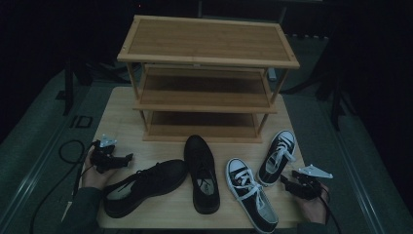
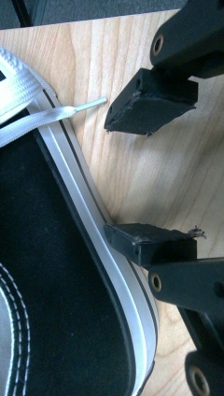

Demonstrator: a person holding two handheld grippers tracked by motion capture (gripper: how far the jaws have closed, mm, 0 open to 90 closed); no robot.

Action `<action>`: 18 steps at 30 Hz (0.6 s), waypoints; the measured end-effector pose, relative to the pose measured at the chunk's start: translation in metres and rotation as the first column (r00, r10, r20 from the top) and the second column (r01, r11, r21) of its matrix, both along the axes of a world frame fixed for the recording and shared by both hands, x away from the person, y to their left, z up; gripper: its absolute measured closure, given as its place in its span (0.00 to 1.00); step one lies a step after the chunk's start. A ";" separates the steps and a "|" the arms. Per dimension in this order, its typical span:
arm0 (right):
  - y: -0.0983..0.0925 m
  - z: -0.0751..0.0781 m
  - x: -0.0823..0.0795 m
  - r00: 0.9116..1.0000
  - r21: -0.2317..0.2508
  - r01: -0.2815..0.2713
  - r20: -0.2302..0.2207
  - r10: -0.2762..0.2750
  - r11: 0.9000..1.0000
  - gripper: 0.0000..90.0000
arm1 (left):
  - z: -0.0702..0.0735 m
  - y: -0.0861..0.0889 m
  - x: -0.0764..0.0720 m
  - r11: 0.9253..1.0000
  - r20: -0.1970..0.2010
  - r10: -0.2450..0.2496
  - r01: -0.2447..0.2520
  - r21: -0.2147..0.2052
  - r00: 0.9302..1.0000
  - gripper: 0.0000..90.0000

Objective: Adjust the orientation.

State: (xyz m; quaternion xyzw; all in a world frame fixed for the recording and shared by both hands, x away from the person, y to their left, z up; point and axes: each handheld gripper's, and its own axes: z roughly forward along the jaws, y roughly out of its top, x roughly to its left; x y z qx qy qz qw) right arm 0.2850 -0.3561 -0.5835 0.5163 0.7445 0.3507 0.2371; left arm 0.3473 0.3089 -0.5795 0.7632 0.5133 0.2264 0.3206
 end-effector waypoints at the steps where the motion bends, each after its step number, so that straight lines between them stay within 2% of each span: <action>1: 0.000 0.000 0.000 1.000 -0.001 0.003 0.000 -0.003 1.000 0.46 | 0.000 0.000 0.000 1.000 0.000 0.000 0.000 0.000 1.000 0.15; 9: -0.001 0.000 0.002 1.000 -0.005 0.008 -0.007 -0.008 1.000 0.38 | 0.000 0.000 0.000 1.000 0.000 0.005 -0.005 0.000 1.000 0.15; 14: -0.001 0.000 0.002 1.000 -0.005 0.008 -0.006 -0.008 1.000 0.38 | 0.001 0.000 0.001 1.000 -0.004 0.006 -0.006 0.000 1.000 0.17; 15: -0.001 0.000 0.002 1.000 -0.003 0.009 -0.008 -0.009 1.000 0.38 | 0.002 0.000 0.000 1.000 -0.003 0.013 -0.013 0.002 1.000 0.19; 18: -0.001 0.000 0.002 1.000 -0.003 0.009 -0.008 -0.009 1.000 0.38 | 0.004 0.001 -0.003 1.000 -0.002 0.028 -0.028 0.000 1.000 0.37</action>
